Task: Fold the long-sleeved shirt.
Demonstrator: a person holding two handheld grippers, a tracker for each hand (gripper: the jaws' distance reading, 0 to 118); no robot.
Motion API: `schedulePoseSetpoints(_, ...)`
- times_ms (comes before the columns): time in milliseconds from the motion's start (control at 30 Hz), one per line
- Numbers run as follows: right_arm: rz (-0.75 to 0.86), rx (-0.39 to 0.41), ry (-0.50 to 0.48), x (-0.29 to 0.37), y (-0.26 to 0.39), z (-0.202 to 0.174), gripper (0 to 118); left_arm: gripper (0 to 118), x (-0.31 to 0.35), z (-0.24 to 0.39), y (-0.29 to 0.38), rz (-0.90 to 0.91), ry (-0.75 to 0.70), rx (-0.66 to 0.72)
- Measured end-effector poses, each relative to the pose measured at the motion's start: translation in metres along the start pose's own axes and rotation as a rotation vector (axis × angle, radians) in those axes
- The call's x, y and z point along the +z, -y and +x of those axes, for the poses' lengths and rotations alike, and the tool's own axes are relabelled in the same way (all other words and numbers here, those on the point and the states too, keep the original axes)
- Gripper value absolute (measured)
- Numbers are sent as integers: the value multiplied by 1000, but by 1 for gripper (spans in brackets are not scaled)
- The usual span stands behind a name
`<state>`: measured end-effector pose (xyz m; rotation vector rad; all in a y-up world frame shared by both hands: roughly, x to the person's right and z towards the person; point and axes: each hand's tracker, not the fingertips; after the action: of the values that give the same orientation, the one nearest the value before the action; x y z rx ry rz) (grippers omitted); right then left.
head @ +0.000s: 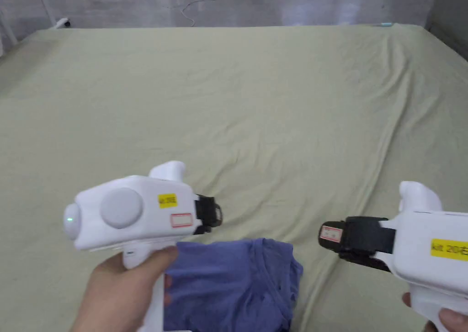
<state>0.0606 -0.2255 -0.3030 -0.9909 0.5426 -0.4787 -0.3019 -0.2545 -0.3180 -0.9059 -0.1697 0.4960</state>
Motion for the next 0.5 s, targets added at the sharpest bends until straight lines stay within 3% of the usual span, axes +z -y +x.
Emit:
schedulePoseSetpoints(100,-96,15,-16,-61,5,-10,0,0,26,-57,-8,-21,-130,13)
schedulePoseSetpoints(200,-229,-2,11,-117,16,-7,0,0,30,-96,8,-65,-153,100)
schedulePoseSetpoints(233,-269,18,73,-134,23,-2,0,0,29,-106,16,-81,-158,119)
schedulePoseSetpoints(300,-369,57,290,-164,36,11,0,0,24,-119,29,-116,-162,125)
schedulePoseSetpoints(333,-423,119,439,-179,44,20,0,0,19,-121,35,-137,-159,132)
schedulePoseSetpoints(367,-446,163,485,-189,53,31,0,0,15,-125,39,-152,-152,142)
schedulePoseSetpoints(400,-375,123,311,-188,57,40,0,0,11,-128,42,-162,-143,156)
schedulePoseSetpoints(500,-357,166,307,-173,53,34,0,0,1,-130,47,-159,-89,190)
